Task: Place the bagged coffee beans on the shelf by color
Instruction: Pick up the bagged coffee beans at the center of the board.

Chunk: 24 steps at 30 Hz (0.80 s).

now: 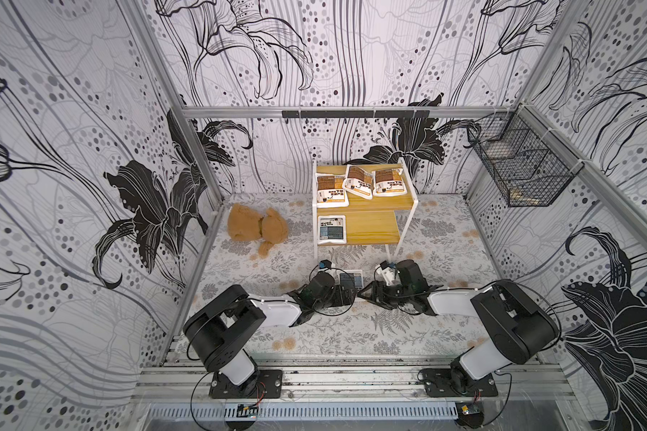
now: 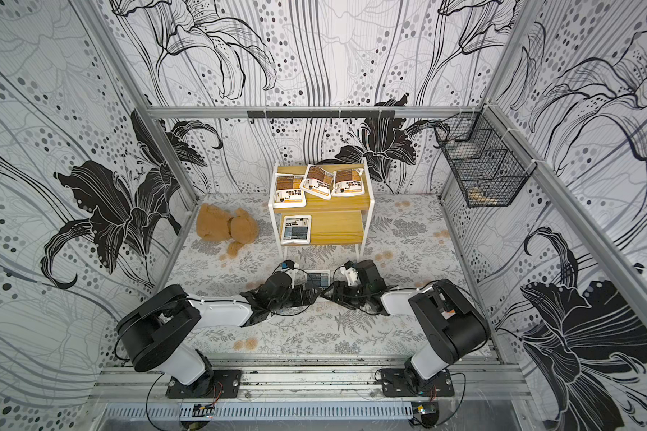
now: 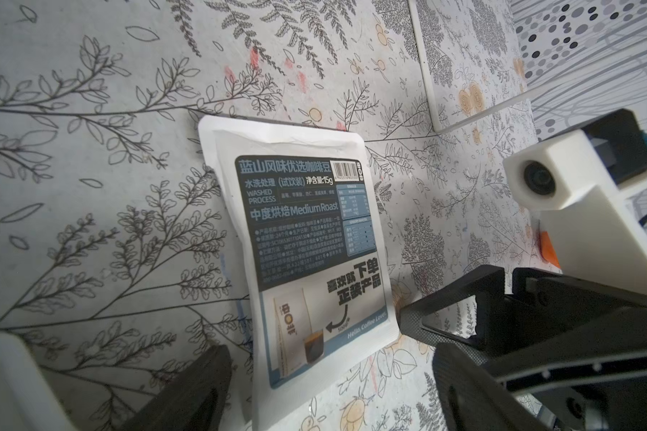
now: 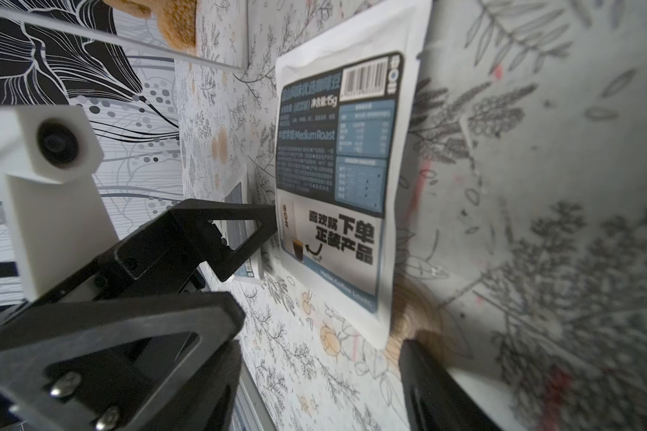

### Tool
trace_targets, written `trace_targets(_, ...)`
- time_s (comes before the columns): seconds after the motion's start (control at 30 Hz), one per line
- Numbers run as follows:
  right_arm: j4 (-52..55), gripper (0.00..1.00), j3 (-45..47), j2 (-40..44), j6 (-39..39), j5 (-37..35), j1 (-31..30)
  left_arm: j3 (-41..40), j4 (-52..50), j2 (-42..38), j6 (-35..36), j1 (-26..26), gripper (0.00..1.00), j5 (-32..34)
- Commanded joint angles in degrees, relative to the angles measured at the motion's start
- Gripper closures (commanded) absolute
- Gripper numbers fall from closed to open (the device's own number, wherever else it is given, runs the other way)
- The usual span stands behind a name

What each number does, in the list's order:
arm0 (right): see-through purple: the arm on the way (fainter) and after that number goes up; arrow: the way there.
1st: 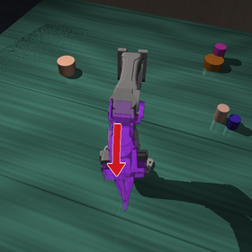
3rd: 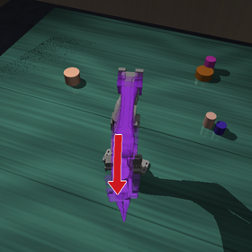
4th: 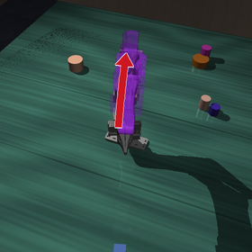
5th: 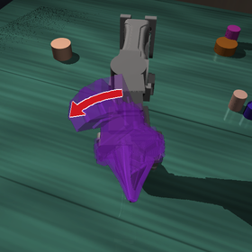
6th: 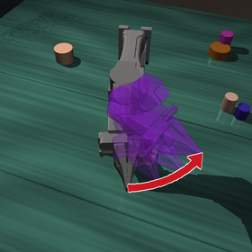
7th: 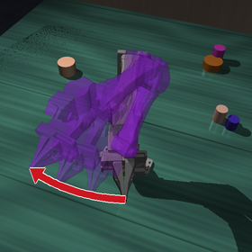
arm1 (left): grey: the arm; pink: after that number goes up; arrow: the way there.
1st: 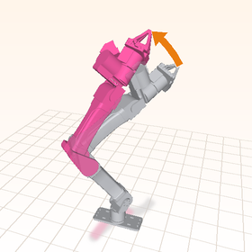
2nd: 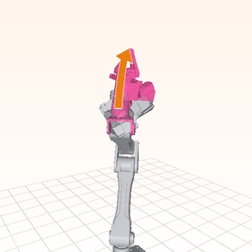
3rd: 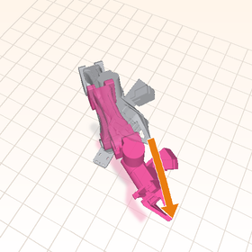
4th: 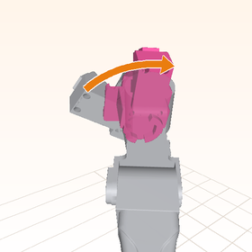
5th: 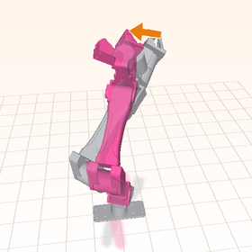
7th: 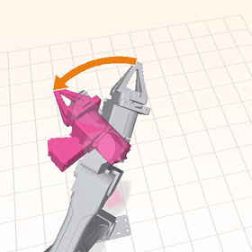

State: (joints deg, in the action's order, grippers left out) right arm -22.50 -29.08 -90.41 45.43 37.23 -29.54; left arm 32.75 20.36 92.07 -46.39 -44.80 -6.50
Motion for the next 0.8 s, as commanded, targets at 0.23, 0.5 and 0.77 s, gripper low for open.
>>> trace_targets(0.23,-0.71,0.31,0.8,-2.22,1.04,0.71,0.04,-1.17,-0.7,1.21,-0.36,-1.38,0.1,-0.7)
trace_targets(0.5,-6.35,0.42,1.33,-4.9,3.88,2.15,0.03,-1.11,1.29,1.96,-0.55,-1.41,0.1,-1.53)
trace_targets(0.77,-8.86,0.62,0.53,-7.6,5.02,2.95,0.02,-1.49,4.74,2.41,-0.9,-1.5,0.1,-3.4)
